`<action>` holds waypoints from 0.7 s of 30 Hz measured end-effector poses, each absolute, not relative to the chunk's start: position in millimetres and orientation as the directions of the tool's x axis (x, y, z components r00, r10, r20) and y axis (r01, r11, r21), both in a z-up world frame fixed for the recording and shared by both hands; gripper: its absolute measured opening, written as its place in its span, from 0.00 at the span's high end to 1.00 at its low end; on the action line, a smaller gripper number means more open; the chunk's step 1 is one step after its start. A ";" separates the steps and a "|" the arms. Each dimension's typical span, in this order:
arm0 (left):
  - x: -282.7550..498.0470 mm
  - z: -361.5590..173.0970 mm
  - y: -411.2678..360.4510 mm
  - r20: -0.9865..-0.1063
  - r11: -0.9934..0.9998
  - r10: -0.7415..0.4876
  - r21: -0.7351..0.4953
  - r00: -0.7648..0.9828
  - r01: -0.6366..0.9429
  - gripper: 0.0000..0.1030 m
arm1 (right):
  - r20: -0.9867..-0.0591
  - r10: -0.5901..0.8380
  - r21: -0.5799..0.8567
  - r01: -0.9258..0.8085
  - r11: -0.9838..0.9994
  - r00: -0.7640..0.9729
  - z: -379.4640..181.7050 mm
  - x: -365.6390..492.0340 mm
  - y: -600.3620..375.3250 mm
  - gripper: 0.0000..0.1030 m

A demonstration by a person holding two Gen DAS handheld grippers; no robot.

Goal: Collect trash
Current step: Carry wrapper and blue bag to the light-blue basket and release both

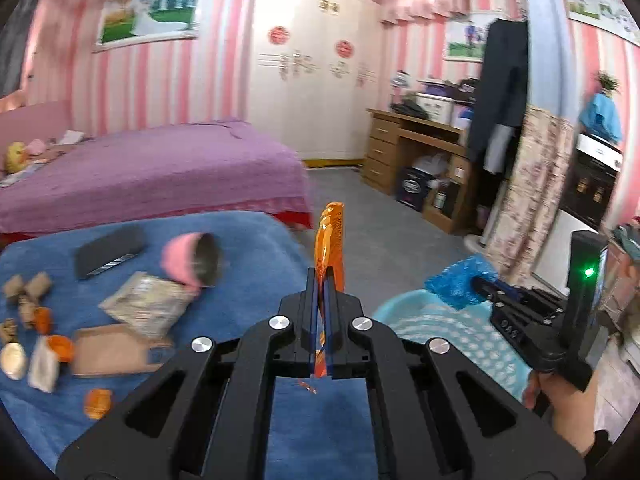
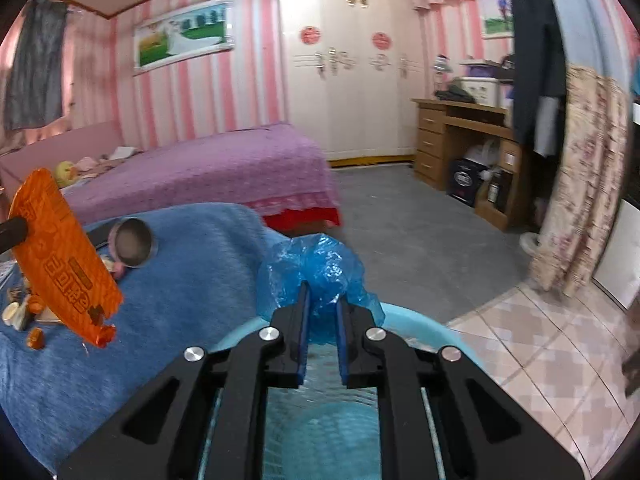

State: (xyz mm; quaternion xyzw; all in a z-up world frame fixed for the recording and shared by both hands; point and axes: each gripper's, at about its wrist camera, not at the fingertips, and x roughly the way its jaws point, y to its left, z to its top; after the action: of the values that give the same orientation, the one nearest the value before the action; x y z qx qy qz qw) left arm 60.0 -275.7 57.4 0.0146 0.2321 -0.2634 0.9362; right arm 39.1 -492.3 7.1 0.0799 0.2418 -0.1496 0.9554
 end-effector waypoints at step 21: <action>81.0 4.2 -350.3 -0.538 0.854 -0.447 -0.020 0.714 0.520 0.19 | -0.525 -0.299 0.136 0.426 0.895 0.797 -20.8 7.8 -542.6 0.89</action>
State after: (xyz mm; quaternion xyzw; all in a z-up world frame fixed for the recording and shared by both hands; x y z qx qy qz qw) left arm 81.0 -350.3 4.2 0.0667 0.2726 -0.2619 0.9234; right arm 7.8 -542.6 -20.8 0.1247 0.2536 -0.1928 0.9397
